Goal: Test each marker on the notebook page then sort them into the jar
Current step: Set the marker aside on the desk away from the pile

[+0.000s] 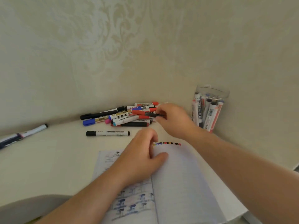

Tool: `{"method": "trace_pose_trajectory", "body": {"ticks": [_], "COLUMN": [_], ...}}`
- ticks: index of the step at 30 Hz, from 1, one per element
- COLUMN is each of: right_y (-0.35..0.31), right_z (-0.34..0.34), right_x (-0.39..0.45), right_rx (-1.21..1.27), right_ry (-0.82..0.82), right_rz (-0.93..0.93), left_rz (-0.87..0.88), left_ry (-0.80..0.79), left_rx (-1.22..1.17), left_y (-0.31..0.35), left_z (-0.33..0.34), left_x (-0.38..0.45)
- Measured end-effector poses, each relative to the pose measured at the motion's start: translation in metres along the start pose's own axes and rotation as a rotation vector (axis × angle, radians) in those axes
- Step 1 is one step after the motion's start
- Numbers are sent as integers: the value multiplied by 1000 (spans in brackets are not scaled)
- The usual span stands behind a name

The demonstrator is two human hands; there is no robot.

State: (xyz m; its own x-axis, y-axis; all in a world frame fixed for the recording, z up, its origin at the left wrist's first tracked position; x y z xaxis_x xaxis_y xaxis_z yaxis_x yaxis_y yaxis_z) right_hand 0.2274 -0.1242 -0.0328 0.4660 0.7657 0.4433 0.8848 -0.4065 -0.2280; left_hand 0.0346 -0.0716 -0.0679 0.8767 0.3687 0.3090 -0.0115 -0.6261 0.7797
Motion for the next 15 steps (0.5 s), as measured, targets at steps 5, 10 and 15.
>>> {"method": "trace_pose_trajectory", "body": {"ticks": [5, 10, 15], "right_y": [10, 4, -15], "right_z": [-50, -56, -50], "right_x": [-56, -97, -112], "right_rx": [594, 835, 1130], "right_ry": [-25, -158, -175], "right_rz": [320, 458, 531], "left_rz": [-124, 66, 269], "left_ry": [394, 53, 41], "left_rx": [-68, 216, 332], "left_y": [-13, -4, 4], "left_z": [-7, 2, 10], "left_x": [4, 5, -2]}}
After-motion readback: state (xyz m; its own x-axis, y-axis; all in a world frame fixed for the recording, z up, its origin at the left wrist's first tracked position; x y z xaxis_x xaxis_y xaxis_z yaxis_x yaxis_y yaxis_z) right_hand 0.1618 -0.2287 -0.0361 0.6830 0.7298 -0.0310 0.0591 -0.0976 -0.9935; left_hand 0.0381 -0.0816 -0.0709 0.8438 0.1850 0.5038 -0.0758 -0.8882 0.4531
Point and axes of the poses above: each hand's wrist, its own x-axis towards the middle knuckle, its own z-axis out of the palm, y = z × x, the point moved 2 cm from there along x, towards the middle knuckle, and after that the axes turned 9 degrees about -x, right-handed, at the moved point
